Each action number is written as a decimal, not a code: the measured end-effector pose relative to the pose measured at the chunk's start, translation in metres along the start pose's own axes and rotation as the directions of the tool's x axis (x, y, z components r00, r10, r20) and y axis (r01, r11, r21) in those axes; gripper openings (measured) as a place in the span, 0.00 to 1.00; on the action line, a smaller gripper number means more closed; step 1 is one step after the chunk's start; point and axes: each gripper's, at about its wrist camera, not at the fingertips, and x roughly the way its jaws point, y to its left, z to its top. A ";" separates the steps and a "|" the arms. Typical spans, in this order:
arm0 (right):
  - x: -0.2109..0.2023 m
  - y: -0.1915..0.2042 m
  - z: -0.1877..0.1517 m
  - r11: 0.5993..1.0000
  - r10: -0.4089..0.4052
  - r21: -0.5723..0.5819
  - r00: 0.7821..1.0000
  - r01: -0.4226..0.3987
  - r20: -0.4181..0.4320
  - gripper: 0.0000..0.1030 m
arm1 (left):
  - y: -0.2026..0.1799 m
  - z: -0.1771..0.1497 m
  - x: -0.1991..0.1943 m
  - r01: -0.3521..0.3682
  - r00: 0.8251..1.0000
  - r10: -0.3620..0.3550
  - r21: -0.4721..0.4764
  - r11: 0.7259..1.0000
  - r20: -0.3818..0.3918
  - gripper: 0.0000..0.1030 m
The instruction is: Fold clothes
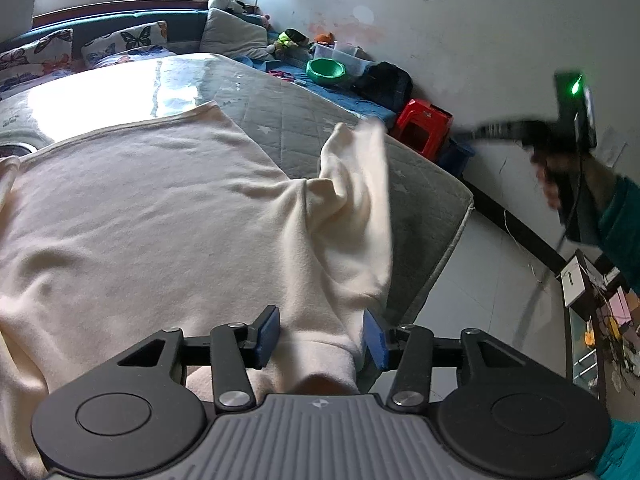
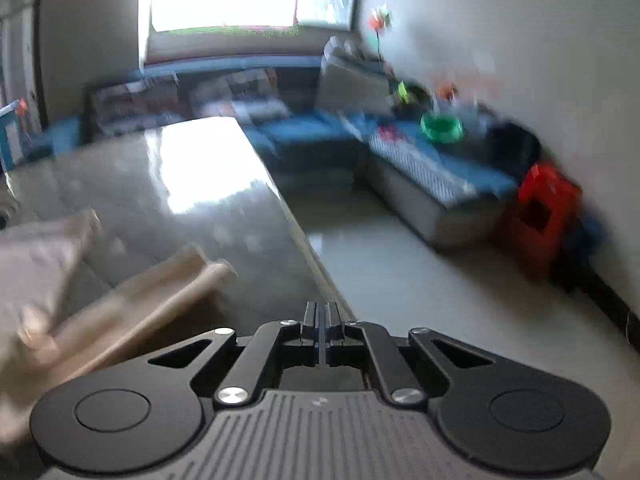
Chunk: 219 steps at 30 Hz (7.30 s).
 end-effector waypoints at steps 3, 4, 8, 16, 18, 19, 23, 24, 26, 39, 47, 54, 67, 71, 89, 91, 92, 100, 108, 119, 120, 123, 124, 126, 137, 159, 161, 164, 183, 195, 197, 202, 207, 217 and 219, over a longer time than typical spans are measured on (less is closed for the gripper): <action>0.009 -0.006 -0.008 1.000 -0.002 0.017 0.999 0.003 -0.052 0.07 | -0.001 0.001 0.001 -0.005 1.000 0.005 0.004 1.000 -0.006 0.49; 0.012 -0.008 -0.011 1.000 -0.003 0.022 0.998 0.004 -0.070 0.10 | -0.001 0.001 0.001 -0.007 1.000 0.007 -0.001 1.000 -0.005 0.49; 0.049 -0.002 -0.007 1.000 0.009 0.015 0.994 -0.008 -0.108 0.24 | -0.001 -0.001 -0.001 -0.020 1.000 0.020 -0.021 1.000 0.002 0.50; 0.080 0.002 -0.028 0.998 -0.048 -0.044 0.985 0.041 -0.165 0.07 | 0.000 0.000 -0.002 -0.017 1.000 0.017 -0.025 1.000 0.001 0.51; 0.072 0.002 -0.032 0.992 -0.118 -0.072 0.978 0.107 -0.174 0.06 | 0.000 0.000 -0.002 -0.014 1.000 0.014 -0.021 1.000 0.001 0.52; 0.069 0.000 -0.033 0.990 -0.127 -0.083 0.977 0.114 -0.174 0.06 | 0.000 -0.001 -0.002 -0.013 1.000 0.013 -0.020 1.000 0.001 0.53; 0.051 -0.001 -0.029 0.985 -0.154 -0.097 0.980 0.142 -0.127 0.15 | 0.001 0.002 -0.004 -0.021 1.000 0.021 -0.026 0.999 -0.006 0.54; 0.046 0.003 -0.026 0.986 -0.142 -0.105 0.985 0.132 -0.101 0.16 | 0.002 0.004 -0.007 -0.033 0.999 0.033 -0.030 0.999 -0.003 0.55; 0.048 0.014 -0.023 0.992 -0.066 -0.112 0.991 0.054 -0.112 0.17 | 0.007 0.007 -0.015 -0.054 0.998 0.054 -0.041 0.998 0.018 0.56; 0.063 0.061 -0.022 0.979 0.055 -0.188 0.988 -0.082 -0.147 0.34 | 0.104 0.064 -0.053 -0.474 0.853 0.511 -0.258 0.842 0.101 0.55; 0.057 0.083 -0.017 0.963 0.122 -0.220 0.981 -0.154 -0.151 0.38 | 0.152 0.092 -0.004 -0.616 0.768 0.641 -0.278 0.737 0.000 0.55; 0.046 0.099 -0.014 0.946 0.169 -0.255 0.976 -0.200 -0.139 0.40 | 0.174 0.089 0.016 -0.696 0.700 0.713 -0.263 0.668 -0.045 0.13; 0.037 0.145 0.000 0.899 0.276 -0.322 0.955 -0.297 -0.108 0.48 | 0.200 0.021 -0.152 -0.609 0.602 0.793 -0.591 0.530 0.091 0.03; 0.041 0.163 -0.001 0.879 0.308 -0.342 0.943 -0.333 -0.126 0.49 | 0.205 -0.006 -0.181 -0.605 0.569 0.820 -0.642 0.472 0.067 0.03; 0.045 0.224 -0.020 0.743 0.437 -0.427 0.857 -0.515 -0.273 0.54 | 0.203 -0.063 -0.193 -0.753 0.468 0.876 -0.572 0.325 -0.118 0.16; 0.044 0.228 -0.022 0.729 0.443 -0.435 0.849 -0.529 -0.288 0.55 | 0.203 -0.061 -0.195 -0.732 0.484 0.868 -0.595 0.331 -0.112 0.16; 0.045 0.230 -0.023 0.727 0.444 -0.435 0.847 -0.531 -0.292 0.55 | 0.199 -0.059 -0.193 -0.709 0.514 0.853 -0.603 0.366 -0.087 0.16; 0.043 0.236 -0.026 0.717 0.456 -0.437 0.839 -0.544 -0.296 0.57 | 0.204 -0.043 -0.143 -0.627 0.686 0.726 -0.538 0.564 -0.038 0.17; 0.043 0.236 -0.031 0.714 0.456 -0.432 0.834 -0.551 -0.310 0.60 | 0.211 -0.034 -0.117 -0.790 0.545 0.838 -0.354 0.501 -0.032 0.28; 0.029 0.278 -0.034 0.580 0.578 -0.455 0.735 -0.675 -0.354 0.56 | 0.200 -0.064 -0.146 -0.819 0.496 0.865 -0.374 0.436 -0.079 0.44; 0.027 0.288 -0.036 0.547 0.602 -0.458 0.709 -0.701 -0.368 0.55 | 0.200 -0.066 -0.148 -0.823 0.490 0.868 -0.375 0.428 -0.084 0.44; 0.024 0.310 -0.042 0.466 0.645 -0.458 0.645 -0.757 -0.410 0.53 | 0.202 -0.071 -0.155 -0.831 0.472 0.875 -0.385 0.401 -0.106 0.45; 0.022 0.318 -0.045 0.437 0.655 -0.462 0.625 -0.772 -0.424 0.53 | 0.203 -0.073 -0.158 -0.833 0.467 0.877 -0.391 0.392 -0.114 0.45; 0.020 0.335 -0.052 0.382 0.670 -0.469 0.588 -0.796 -0.453 0.53 | 0.204 -0.076 -0.163 -0.832 0.463 0.878 -0.402 0.382 -0.125 0.45; 0.003 0.388 -0.075 0.181 0.689 -0.452 0.441 -0.873 -0.575 0.52 | 0.197 -0.042 -0.168 -0.756 0.528 0.849 -0.467 0.460 -0.018 0.43; 0.077 0.423 -0.033 0.396 0.674 -0.339 0.520 -0.854 -0.524 0.20 | 0.208 -0.079 -0.203 -0.591 0.621 0.774 -0.577 0.563 0.119 0.06; 0.063 0.424 -0.037 0.359 0.690 -0.378 0.515 -0.853 -0.508 0.19 | 0.204 -0.086 -0.206 -0.596 0.621 0.776 -0.575 0.560 0.112 0.06; 0.048 0.426 -0.044 0.284 0.694 -0.420 0.487 -0.862 -0.530 0.19 | 0.198 -0.097 -0.208 -0.611 0.620 0.780 -0.574 0.546 0.083 0.10; 0.025 0.423 -0.044 0.214 0.707 -0.517 0.497 -0.828 -0.503 0.20 | 0.178 -0.110 -0.216 -0.589 0.658 0.744 -0.534 0.607 0.119 0.15; 0.042 0.445 -0.026 0.276 0.716 -0.468 0.504 -0.839 -0.482 0.20 | 0.219 -0.075 -0.218 -0.454 0.674 0.702 -0.621 0.639 0.229 0.06; 0.047 0.452 -0.023 0.293 0.715 -0.472 0.518 -0.832 -0.470 0.20 | 0.233 -0.072 -0.216 -0.424 0.674 0.702 -0.658 0.622 0.229 0.06; 0.063 0.469 -0.018 0.348 0.700 -0.472 0.559 -0.810 -0.444 0.20 | 0.253 -0.065 -0.204 -0.377 0.690 0.688 -0.700 0.607 0.225 0.07; 0.082 0.481 -0.020 0.398 0.653 -0.487 0.613 -0.778 -0.445 0.20 | 0.258 -0.062 -0.197 -0.373 0.678 0.701 -0.718 0.587 0.222 0.12; 0.080 0.474 -0.017 0.412 0.650 -0.476 0.617 -0.777 -0.444 0.20 | 0.229 -0.064 -0.189 -0.584 0.588 0.800 -0.619 0.525 0.124 0.41; 0.074 0.472 -0.022 0.387 0.653 -0.483 0.603 -0.786 -0.458 0.20 | 0.232 -0.065 -0.180 -0.631 0.573 0.817 -0.599 0.493 0.070 0.39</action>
